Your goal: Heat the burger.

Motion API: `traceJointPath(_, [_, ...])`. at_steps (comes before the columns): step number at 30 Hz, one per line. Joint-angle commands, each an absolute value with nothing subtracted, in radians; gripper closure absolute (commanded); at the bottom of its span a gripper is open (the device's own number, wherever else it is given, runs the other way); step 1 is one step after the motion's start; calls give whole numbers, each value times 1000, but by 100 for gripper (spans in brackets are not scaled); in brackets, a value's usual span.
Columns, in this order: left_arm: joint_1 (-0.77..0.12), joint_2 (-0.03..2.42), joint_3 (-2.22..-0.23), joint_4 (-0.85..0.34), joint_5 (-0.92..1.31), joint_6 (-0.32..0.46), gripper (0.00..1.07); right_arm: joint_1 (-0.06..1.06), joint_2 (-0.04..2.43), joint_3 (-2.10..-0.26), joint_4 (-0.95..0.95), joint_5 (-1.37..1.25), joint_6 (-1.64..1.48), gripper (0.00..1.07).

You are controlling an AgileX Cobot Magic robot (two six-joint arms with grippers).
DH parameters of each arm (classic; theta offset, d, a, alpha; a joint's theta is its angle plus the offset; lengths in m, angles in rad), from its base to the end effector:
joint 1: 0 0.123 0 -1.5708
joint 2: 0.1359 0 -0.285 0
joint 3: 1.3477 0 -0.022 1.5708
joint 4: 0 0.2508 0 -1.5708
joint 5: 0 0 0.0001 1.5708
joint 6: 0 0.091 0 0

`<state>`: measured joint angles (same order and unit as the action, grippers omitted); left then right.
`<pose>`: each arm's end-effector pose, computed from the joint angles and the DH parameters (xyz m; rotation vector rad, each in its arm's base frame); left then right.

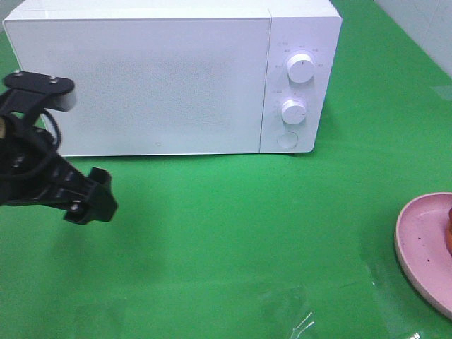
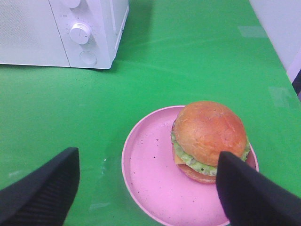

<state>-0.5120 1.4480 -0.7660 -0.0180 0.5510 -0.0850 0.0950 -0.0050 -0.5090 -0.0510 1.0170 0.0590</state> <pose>0.2273 -0.1287 0.2027 0.5613 2.6746 -0.1900 -0.0046 -0.0044 0.2834 -0.0343 1.9855 0.0393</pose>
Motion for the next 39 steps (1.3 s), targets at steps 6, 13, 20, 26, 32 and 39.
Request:
traceJointPath(6, [-338, 1258, -768, 101, 814, -92, 6, 90, -29, -507, -53, 1002, 56, 32])
traceJointPath(13, [-248, 1165, -768, 81, 965, -124, 6, 90, -29, -507, -53, 1002, 56, 32])
traceJointPath(20, [-143, 1106, -764, 10, 1051, -114, 6, 90, -29, -507, -53, 1002, 56, 32])
traceJointPath(26, [-141, 958, -646, -16, 1018, -100, 6, 90, -29, -507, -53, 1002, 56, 32])
traceJointPath(32, [-141, 830, -572, -28, 1012, -100, 6, 90, -29, -507, -53, 1002, 56, 32])
traceJointPath(39, [-141, 550, -534, -24, 997, -75, 6, 90, -29, -507, -53, 1002, 56, 33])
